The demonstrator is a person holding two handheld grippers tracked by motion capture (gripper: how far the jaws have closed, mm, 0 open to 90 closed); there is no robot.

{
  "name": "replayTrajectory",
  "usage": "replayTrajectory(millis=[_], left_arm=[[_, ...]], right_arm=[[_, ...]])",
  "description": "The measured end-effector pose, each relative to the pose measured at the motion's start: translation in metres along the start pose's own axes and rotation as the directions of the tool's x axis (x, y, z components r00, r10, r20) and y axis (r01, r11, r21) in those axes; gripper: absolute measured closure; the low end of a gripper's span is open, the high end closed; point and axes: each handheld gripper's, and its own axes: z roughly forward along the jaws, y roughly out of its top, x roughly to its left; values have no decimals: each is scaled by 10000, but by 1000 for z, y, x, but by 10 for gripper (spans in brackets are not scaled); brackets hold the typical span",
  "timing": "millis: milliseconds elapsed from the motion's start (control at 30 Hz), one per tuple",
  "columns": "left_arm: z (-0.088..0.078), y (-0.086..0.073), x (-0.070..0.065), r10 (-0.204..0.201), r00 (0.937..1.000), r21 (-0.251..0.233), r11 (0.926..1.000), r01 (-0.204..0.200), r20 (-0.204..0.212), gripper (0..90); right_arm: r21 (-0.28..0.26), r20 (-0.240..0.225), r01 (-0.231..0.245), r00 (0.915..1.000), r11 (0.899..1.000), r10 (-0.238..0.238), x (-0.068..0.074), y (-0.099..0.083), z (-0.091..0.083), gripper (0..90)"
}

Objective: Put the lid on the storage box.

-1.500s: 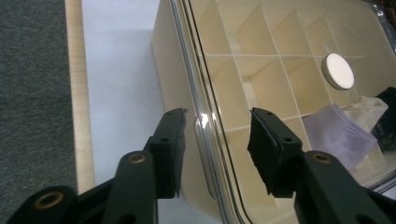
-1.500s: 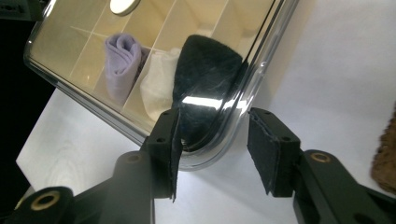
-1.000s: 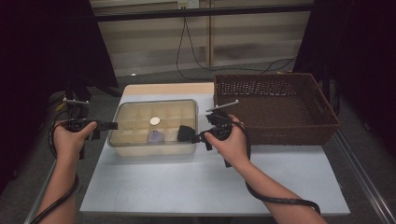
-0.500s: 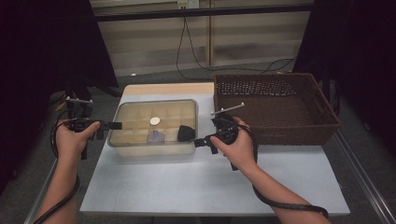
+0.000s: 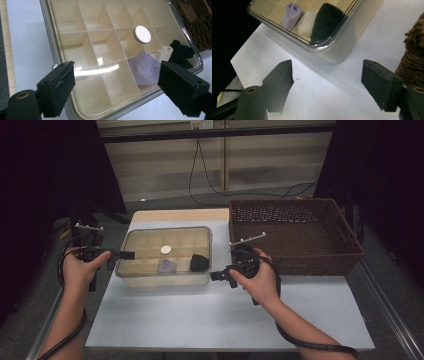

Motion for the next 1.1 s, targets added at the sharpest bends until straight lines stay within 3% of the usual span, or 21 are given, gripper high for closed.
replayTrajectory(millis=[400, 1100], left_arm=[[-5, -6, -5, -4, 9998, -95, 10000, 6, 187, 108], [-1, -7, -25, 397, 9972, 57, 9992, -401, 633, 100]], right_arm=[[78, -214, 562, 9982, 9984, -560, 3, -3, -6, 211], [-94, -286, 659, 9974, 9978, -661, -11, -22, -24, 178]])
